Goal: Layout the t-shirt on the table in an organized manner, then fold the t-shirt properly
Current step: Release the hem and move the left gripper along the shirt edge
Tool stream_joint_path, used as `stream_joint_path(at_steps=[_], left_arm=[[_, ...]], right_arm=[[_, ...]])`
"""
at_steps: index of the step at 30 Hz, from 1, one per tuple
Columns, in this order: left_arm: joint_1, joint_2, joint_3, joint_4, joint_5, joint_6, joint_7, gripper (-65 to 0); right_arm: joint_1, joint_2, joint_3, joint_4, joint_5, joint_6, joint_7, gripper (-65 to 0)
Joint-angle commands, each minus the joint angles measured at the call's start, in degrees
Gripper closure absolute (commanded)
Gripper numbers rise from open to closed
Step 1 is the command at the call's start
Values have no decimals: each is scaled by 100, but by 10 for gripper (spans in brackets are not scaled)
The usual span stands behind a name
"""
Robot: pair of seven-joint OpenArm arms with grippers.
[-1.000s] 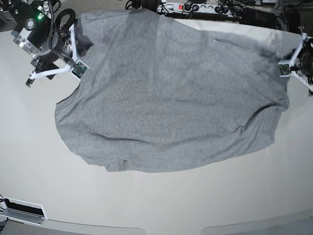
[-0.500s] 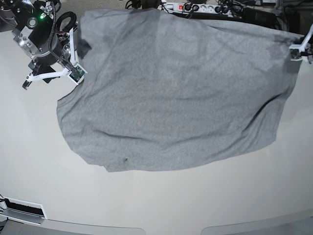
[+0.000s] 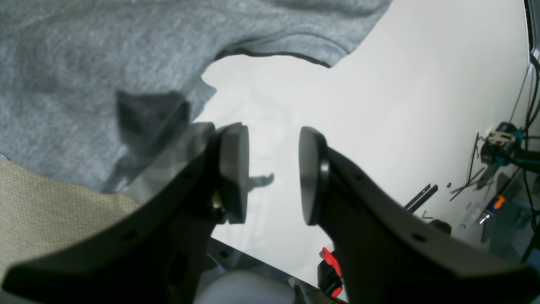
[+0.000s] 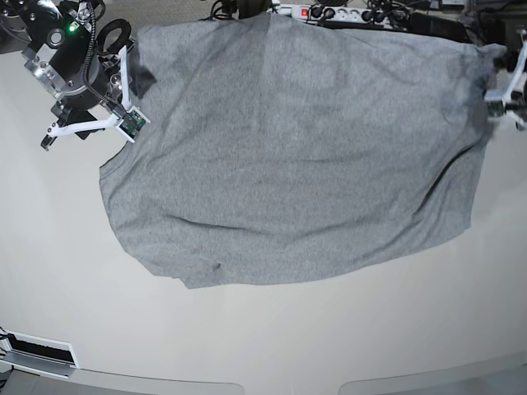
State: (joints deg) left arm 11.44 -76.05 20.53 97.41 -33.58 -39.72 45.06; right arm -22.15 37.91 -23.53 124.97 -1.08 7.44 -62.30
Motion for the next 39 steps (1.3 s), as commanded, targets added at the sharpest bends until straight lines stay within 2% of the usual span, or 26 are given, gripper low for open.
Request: stream_joint_path(at_steps=[1,2,4,6,12,16,19,21,25,29,33,37,39], left_arm=[[-256,-173,-72,48,-310,-28,-2,-344],[-470,-170,-72,46,-638,-28,0,-344],[-979,-116,-90,35,-1174,483,11,-344],[-1467,127,-232,-114,-1375,813,136,-344],[-2483,1163,-675,-1650,-2063,1117,164,-344],[-3141,1912,-905,-3473,-2549,1075,149,-344],[-3604,2308,-1097,-4811,-2859,752,103,-344],[-3853,2522,-1338,-5545,-3056,691,22,-344],[-4092,2929,-1888,-6511,-2924,560,-120,-344],[-4065,3237,-1991,-6795,-2253,509,-697,-344],[-4070,3464,-1991,-6802,-1429,966,-1340,-344],[-4070,3641,-1991,-6802,-776,1397,-1698,-344],[-4068,3713,-1991,-6802,-610,1429,-1803,-344]], right_arm=[[24,66,33,87,-68,-37,22,-225],[24,66,33,87,-68,-39,20,-225],[22,66,33,87,-68,-39,20,-225],[22,66,33,87,-68,-39,20,-225],[-7,68,33,87,-192,-46,-44,-225],[-9,66,33,87,-236,-151,-26,-225],[-7,66,33,87,-238,-149,-26,-225],[-7,68,33,87,-238,-149,-24,-225],[-7,66,33,87,-238,-149,-26,-225],[-7,66,33,87,-236,-151,-28,-225],[-9,68,33,87,-238,-256,-57,-225],[-7,68,33,87,-238,-258,-111,-225],[-9,68,33,87,-238,-260,-111,-225]])
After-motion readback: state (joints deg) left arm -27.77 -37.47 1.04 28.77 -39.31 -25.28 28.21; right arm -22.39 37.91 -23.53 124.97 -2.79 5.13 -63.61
